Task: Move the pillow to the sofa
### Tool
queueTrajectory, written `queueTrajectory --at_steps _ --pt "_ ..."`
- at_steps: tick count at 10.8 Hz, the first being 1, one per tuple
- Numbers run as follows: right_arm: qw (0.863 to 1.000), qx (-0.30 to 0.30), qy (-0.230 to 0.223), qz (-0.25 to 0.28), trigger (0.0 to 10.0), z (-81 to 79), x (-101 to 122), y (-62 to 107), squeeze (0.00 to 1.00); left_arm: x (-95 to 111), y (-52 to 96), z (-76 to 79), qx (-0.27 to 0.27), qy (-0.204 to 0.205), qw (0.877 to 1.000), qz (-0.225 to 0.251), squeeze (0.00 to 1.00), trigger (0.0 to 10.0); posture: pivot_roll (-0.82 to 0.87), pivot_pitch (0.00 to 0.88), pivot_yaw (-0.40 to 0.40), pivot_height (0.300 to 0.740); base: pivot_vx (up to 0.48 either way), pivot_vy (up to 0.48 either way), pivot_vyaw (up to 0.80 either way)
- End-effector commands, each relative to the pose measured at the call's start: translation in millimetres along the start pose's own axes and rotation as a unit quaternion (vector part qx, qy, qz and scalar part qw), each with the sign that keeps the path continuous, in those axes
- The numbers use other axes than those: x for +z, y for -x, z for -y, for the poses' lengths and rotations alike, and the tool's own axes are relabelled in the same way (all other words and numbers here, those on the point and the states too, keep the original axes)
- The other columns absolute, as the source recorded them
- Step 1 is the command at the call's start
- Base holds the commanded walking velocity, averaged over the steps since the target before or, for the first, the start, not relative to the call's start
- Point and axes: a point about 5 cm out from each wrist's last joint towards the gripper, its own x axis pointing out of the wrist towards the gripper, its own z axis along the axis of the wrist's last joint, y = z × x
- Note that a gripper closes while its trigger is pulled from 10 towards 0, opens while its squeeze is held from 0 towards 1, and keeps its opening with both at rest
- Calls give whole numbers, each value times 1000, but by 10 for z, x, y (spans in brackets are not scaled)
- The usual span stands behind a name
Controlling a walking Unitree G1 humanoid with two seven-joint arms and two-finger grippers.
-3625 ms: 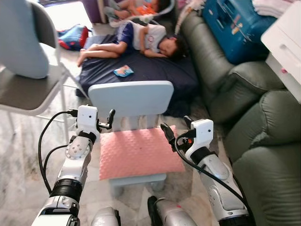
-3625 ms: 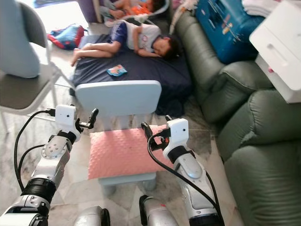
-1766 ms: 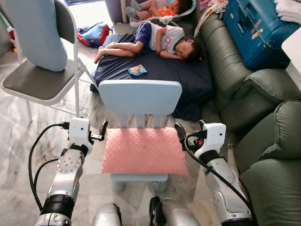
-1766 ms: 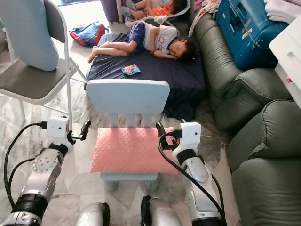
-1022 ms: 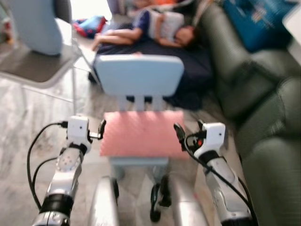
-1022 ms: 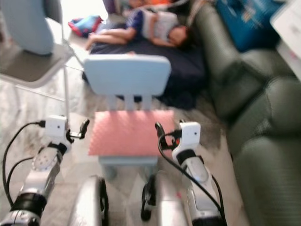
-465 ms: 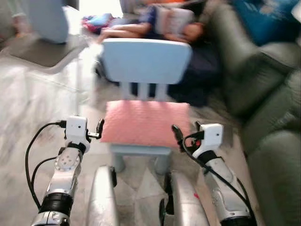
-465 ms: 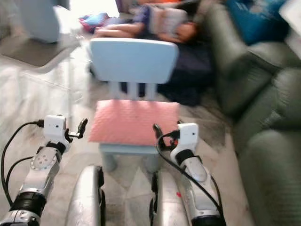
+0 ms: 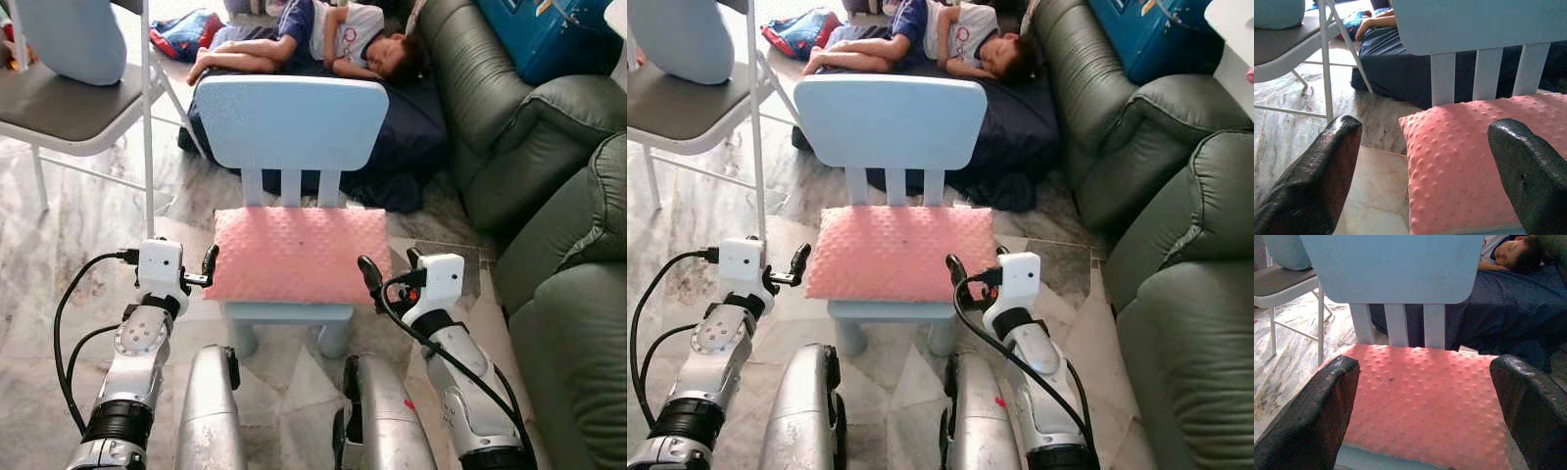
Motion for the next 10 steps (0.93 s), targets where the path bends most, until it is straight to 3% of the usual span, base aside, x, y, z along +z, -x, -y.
queueTrajectory --at_steps 1,8,10 --pt "1000 -4 -1 -3 10000 35 -16 24 0 7 -5 21 -9 -2 1000 2 0 10000 -73 186 -38 614 352 0 0" --pt "1000 -6 8 -1 10000 51 -1 18 0 -5 -11 56 -16 3 1000 1 0 10000 -77 189 -38 614 394 0 0" --pt "1000 -5 8 -3 10000 48 -7 25 0 -5 -5 66 -14 8 1000 4 0 10000 -78 193 -40 614 0 0 0"
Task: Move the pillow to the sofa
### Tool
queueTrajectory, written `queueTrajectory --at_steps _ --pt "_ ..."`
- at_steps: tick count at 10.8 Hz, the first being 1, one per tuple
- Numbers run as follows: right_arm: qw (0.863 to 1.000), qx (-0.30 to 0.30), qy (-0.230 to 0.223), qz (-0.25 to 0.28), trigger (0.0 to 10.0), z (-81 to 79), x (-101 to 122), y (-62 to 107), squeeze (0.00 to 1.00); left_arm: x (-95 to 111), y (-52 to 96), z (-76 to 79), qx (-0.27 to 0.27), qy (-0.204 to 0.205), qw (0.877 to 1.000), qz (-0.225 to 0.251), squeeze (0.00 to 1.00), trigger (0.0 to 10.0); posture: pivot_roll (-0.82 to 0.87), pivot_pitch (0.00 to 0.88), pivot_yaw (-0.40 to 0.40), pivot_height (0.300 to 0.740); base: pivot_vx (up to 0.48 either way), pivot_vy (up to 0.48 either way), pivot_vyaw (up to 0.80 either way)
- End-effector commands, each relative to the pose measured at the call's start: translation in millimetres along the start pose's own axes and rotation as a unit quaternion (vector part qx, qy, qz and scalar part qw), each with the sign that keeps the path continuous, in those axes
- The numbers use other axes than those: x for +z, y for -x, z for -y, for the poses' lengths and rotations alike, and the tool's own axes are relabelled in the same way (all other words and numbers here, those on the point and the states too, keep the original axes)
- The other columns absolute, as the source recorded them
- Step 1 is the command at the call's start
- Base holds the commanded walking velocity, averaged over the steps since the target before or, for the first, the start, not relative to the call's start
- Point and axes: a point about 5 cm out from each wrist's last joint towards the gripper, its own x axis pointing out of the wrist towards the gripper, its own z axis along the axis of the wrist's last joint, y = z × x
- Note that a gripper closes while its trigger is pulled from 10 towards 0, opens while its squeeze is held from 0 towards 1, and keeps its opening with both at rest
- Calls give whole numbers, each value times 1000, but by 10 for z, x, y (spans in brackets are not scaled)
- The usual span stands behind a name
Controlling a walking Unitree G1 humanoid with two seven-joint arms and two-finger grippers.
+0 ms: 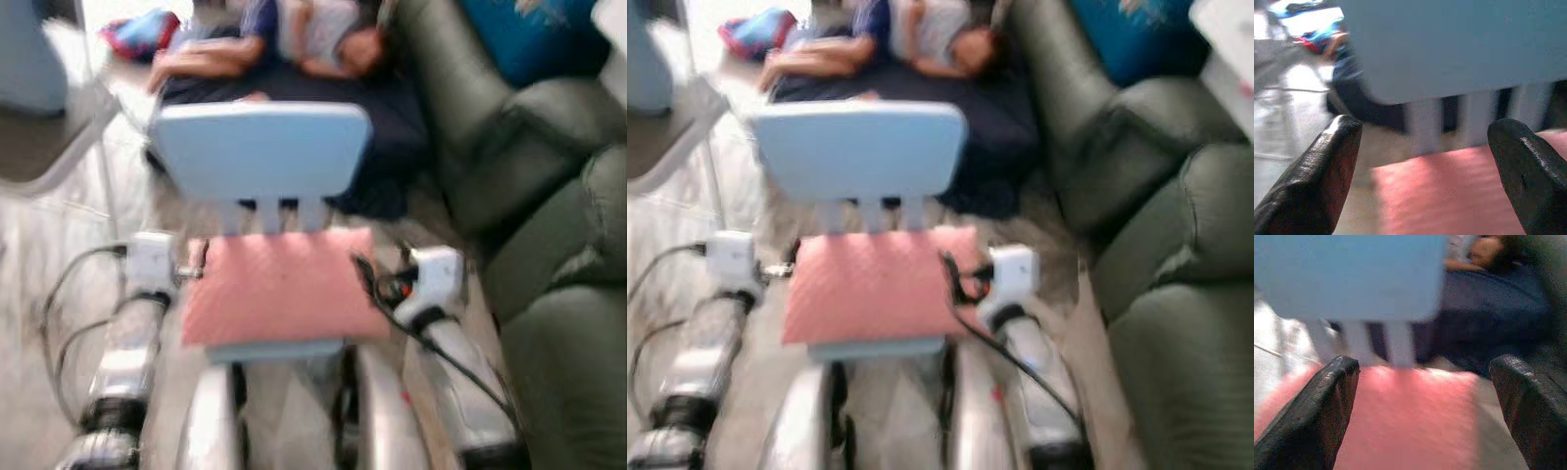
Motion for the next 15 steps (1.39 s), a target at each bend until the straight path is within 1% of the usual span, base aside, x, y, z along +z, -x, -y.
queueTrajectory --at_steps 1,3,5,6,7,8,9,10,11,13,14,15 --pt "1000 -3 -6 2 10000 3 -6 25 0 -73 61 -39 3 -7 1000 -14 0 10000 -78 195 -40 614 0 0 0" --pt "1000 5 -9 -3 10000 -26 -25 45 0 -104 95 -63 16 -10 1000 -22 0 10000 -73 211 -42 614 0 0 0" --pt "1000 7 -12 -8 10000 -46 -45 91 0 -156 160 -94 26 -17 999 -34 0 10000 -70 240 -42 579 0 0 0" --pt "1000 4 -15 -16 10000 -25 -76 130 0 -199 203 -120 36 -31 998 -44 0 10000 -68 263 -45 549 0 0 0" --pt "1000 3 -15 -14 10000 -15 -56 128 0 -187 207 -128 36 -32 998 -44 0 10000 -68 272 -46 534 0 0 0" --pt "1000 4 -13 -13 10000 25 -25 96 0 -153 182 -161 36 -34 998 -40 0 10000 -65 278 -47 514 0 0 0" --pt "1000 3 -13 -13 10000 57 -10 60 0 -71 151 -163 29 -29 999 -15 0 10000 -63 280 -48 499 0 0 0" --pt "1000 4 -12 -12 10000 72 11 27 0 4 118 -159 26 -32 999 2 0 10000 -63 276 -51 499 0 0 0" --pt "1000 6 -8 -10 10000 92 44 -26 0 19 60 -187 40 -32 999 -6 0 10000 -58 265 -54 499 0 0 0" --pt "1000 7 -8 -11 10000 114 58 -69 0 42 50 -212 49 -38 998 0 0 10000 -50 254 -59 499 0 0 0" --pt "999 24 -10 -23 10000 106 28 -128 0 230 2 -321 91 -45 994 46 0 10000 -41 240 -60 499 0 0 0" --pt "999 27 -11 -23 10000 103 43 -173 0 229 -38 -338 93 -44 994 33 0 10000 -34 235 -60 499 0 0 0"
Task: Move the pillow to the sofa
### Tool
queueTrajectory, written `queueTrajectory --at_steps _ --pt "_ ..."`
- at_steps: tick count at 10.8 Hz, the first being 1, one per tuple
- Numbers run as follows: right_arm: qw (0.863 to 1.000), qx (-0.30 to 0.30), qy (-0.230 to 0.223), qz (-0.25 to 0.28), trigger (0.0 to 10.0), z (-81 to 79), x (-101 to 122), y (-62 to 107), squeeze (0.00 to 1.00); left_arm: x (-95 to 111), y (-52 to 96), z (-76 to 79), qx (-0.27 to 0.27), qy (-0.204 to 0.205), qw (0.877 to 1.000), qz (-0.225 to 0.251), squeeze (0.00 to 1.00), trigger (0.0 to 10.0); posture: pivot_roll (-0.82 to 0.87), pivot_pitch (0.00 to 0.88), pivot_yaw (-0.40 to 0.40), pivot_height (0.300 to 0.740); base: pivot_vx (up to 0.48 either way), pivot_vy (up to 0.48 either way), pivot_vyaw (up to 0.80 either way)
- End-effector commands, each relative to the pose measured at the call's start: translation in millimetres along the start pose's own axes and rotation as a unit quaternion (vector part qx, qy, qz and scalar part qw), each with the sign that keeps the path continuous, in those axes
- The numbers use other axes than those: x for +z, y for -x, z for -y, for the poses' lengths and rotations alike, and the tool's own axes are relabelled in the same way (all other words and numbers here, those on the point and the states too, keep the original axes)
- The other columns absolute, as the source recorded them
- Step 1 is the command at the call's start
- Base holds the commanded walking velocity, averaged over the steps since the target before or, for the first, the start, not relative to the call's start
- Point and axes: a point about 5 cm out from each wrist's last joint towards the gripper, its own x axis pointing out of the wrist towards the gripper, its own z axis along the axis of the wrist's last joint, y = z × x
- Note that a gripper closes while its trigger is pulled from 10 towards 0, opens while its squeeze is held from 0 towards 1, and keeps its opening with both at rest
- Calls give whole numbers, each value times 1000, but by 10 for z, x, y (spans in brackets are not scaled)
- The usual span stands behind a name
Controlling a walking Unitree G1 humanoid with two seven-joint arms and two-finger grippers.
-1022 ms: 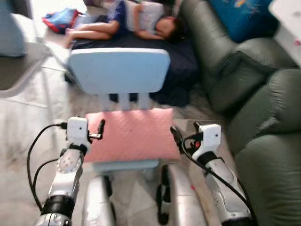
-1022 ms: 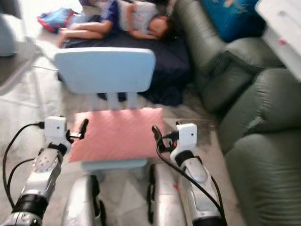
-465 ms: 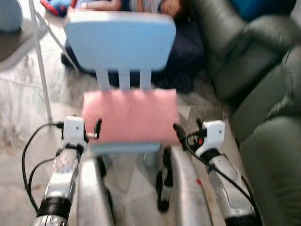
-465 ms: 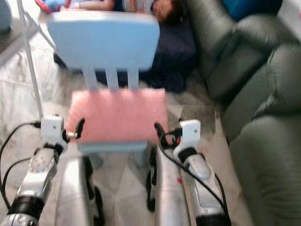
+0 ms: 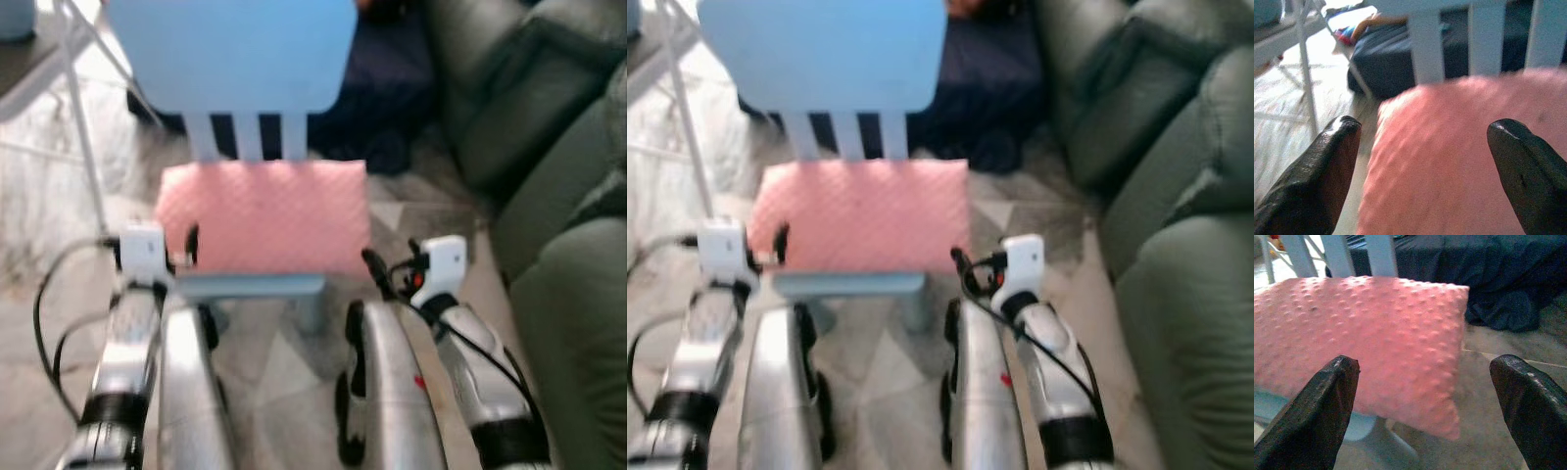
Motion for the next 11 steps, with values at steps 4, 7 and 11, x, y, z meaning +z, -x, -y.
queueTrajectory --at_steps 4,7,11 --pt "1000 8 -12 3 10000 66 100 -154 1000 -67 -7 -88 11 -5 1000 -24 1000 10000 -31 308 -65 499 0 0 0" --pt "999 45 -5 -20 10000 -44 82 -293 0 -67 -142 7 4 -9 999 -47 0 10000 -43 396 -80 499 0 0 0" --pt "997 67 -18 -21 10000 -101 185 -537 0 -26 -283 -19 17 -10 998 -63 0 10000 -31 500 -95 499 0 0 0"
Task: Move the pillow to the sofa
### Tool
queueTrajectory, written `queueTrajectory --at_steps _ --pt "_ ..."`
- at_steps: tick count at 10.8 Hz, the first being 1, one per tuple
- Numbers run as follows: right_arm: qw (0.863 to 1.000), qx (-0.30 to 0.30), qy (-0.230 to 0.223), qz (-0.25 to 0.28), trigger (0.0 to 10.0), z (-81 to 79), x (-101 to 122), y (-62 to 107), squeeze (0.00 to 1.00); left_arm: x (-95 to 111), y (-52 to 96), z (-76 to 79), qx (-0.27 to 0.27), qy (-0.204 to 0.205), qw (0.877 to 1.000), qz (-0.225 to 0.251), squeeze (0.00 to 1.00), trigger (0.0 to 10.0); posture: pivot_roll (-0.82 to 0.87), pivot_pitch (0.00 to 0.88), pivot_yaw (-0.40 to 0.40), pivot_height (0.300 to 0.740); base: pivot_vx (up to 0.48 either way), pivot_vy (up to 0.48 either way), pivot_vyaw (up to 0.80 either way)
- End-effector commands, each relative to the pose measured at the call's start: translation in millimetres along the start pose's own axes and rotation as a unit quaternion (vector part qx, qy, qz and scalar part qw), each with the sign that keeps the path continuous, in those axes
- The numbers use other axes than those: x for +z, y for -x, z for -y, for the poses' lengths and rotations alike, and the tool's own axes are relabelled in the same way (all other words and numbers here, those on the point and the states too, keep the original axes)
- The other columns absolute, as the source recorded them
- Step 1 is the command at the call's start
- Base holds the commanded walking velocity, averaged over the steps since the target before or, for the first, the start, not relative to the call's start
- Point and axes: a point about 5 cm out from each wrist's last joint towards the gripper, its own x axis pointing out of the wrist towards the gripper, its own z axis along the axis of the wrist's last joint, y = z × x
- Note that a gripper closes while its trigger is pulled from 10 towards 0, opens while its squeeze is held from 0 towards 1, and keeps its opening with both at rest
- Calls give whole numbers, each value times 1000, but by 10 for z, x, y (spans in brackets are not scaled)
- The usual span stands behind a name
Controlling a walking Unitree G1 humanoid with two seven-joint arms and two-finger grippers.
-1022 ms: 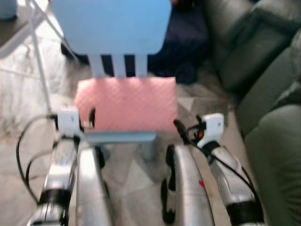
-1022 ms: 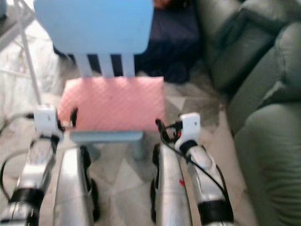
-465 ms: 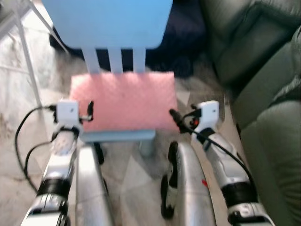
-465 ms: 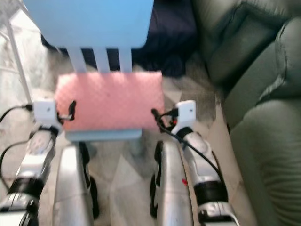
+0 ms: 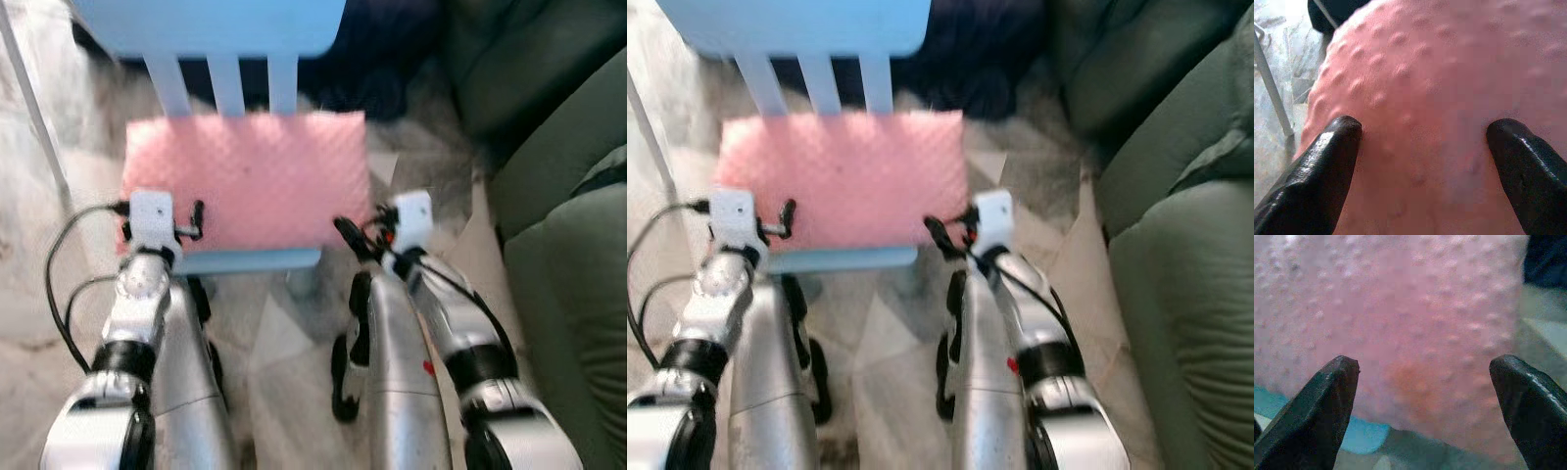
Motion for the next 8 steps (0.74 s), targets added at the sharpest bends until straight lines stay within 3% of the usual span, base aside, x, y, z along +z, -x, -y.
queueTrajectory --at_steps 1,4,5,6,7,8 --pt "1000 -3 -17 -14 10000 24 -100 9 0 -83 16 -63 16 -7 1000 -19 0 10000 -16 525 -101 499 0 0 0" --pt "999 -13 20 -37 10000 29 -64 -142 0 -22 -57 -123 31 0 999 -26 0 10000 7 567 -104 499 0 0 0" --pt "998 -41 30 -44 10000 59 -55 -190 0 -78 -69 -113 34 4 998 -48 0 10000 14 578 -101 499 0 0 0" --pt "997 -56 20 -52 10000 43 -98 -219 0 -137 -69 -102 36 17 997 -68 0 10000 25 588 -98 499 0 0 0" --pt "996 -63 -11 -64 10000 8 -157 -237 0 -189 -59 -96 37 2 995 -88 0 10000 25 591 -100 499 0 0 0" --pt "993 -72 -52 -75 1176 -34 -218 -253 0 -238 -43 -51 30 21 994 -99 0 4235 24 595 -104 499 0 0 0"
